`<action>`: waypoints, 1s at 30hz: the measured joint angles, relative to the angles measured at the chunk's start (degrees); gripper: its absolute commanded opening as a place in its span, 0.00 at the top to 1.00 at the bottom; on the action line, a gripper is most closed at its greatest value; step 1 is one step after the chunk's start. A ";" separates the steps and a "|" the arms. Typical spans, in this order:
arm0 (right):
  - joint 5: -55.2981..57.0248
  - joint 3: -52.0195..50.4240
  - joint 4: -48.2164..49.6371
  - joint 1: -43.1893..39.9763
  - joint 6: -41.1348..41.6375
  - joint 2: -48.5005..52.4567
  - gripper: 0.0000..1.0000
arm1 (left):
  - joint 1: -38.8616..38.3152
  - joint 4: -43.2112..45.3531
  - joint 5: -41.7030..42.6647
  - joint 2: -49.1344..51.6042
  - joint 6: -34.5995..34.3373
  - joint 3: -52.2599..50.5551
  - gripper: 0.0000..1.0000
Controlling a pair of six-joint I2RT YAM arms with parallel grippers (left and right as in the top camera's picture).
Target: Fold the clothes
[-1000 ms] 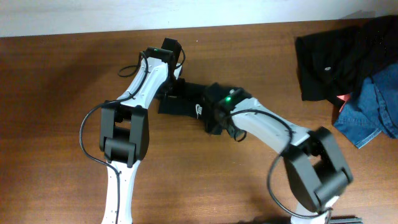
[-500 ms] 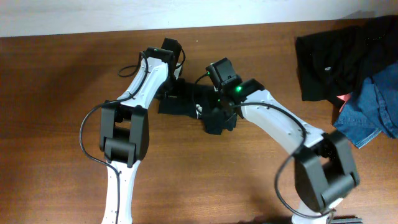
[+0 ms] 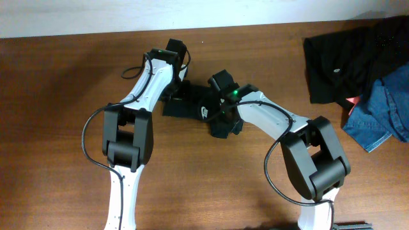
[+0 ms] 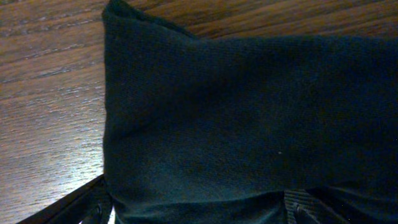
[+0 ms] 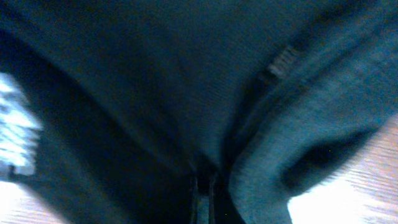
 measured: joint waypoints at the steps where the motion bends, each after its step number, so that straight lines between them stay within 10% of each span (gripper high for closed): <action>1: 0.63 0.00 -1.27 -0.44 0.04 0.00 0.96 | 0.00 0.02 0.02 0.00 0.00 0.00 0.13; 13: 2.89 -0.09 -4.61 -11.15 -0.52 0.02 0.96 | 0.00 0.02 0.02 0.00 0.00 0.00 0.13; 30: -3.72 5.22 5.73 -5.38 -0.85 -5.38 0.96 | 0.00 0.42 -0.02 0.00 0.00 0.00 0.13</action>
